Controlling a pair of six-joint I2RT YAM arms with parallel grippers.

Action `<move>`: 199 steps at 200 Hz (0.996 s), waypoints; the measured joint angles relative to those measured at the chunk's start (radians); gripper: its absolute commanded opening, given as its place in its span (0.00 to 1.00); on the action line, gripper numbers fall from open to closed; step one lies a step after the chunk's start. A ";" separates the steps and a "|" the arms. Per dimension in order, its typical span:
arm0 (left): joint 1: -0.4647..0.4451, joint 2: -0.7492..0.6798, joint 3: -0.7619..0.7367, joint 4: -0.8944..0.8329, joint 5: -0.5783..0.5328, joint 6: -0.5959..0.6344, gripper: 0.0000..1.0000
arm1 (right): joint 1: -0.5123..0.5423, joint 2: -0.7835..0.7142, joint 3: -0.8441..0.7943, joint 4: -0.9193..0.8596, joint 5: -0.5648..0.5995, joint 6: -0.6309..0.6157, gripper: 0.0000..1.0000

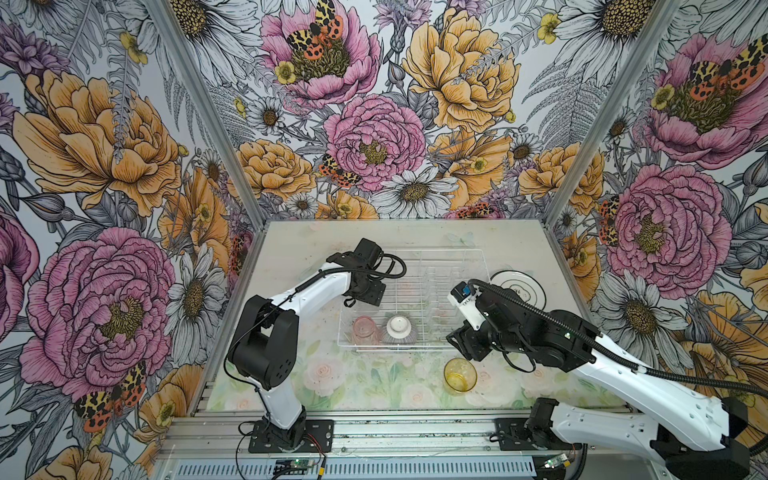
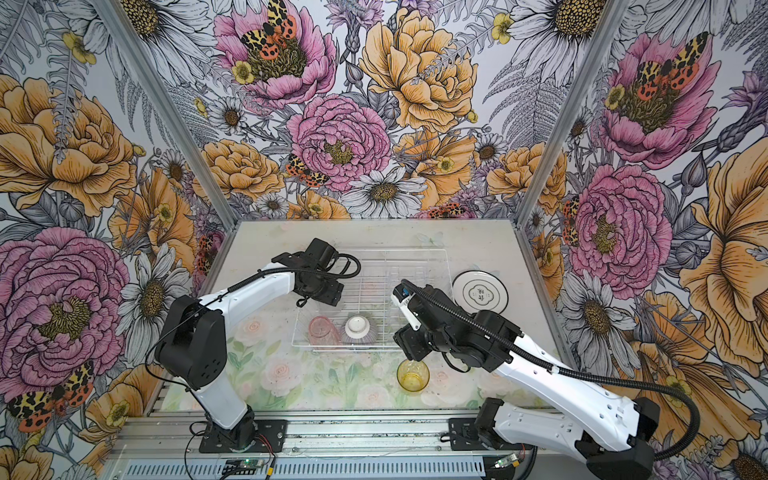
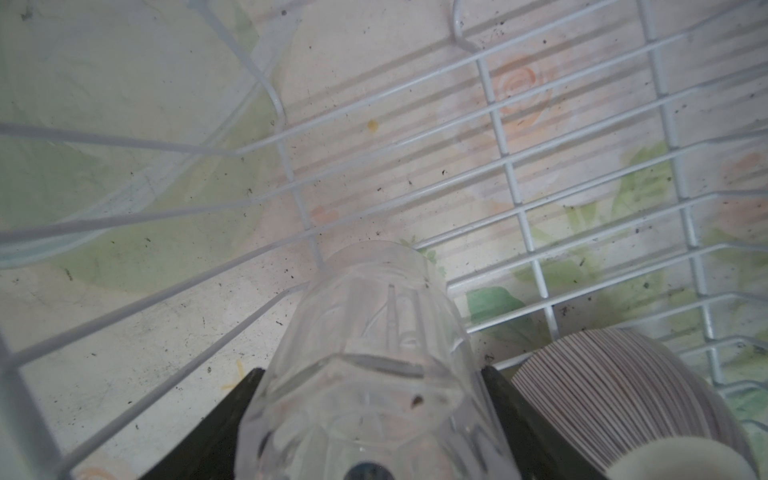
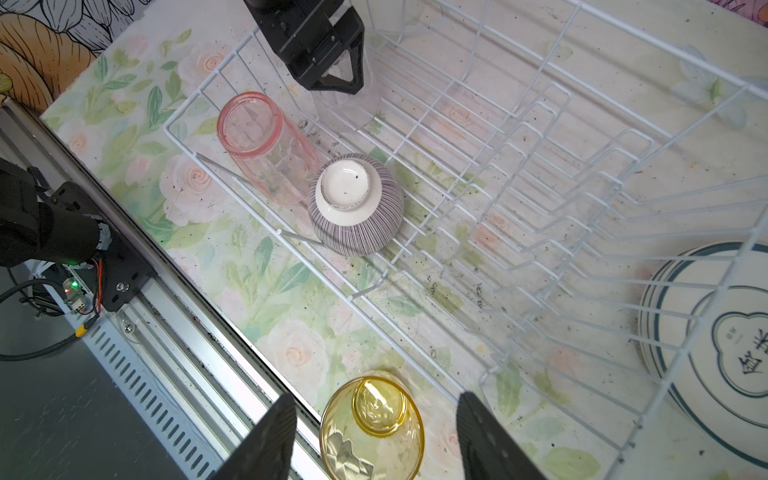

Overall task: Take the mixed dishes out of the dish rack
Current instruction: 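Lift the clear glass out of the rack with the left gripper toward the right gripper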

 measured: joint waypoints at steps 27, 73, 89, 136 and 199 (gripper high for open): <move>0.001 0.003 0.004 -0.002 0.003 0.002 0.67 | -0.002 0.000 -0.001 0.002 0.000 0.000 0.64; 0.012 0.003 0.006 -0.001 0.025 0.008 0.57 | -0.008 0.001 -0.008 0.015 0.000 0.000 0.64; 0.014 0.003 0.006 -0.001 0.029 0.011 0.56 | -0.011 0.002 -0.010 0.020 0.000 0.000 0.64; 0.029 0.001 0.006 -0.001 0.054 0.021 0.53 | -0.042 0.002 -0.018 0.058 -0.010 0.000 0.64; 0.056 -0.047 -0.020 0.018 0.135 0.021 0.54 | -0.163 -0.004 -0.074 0.174 -0.133 0.013 0.64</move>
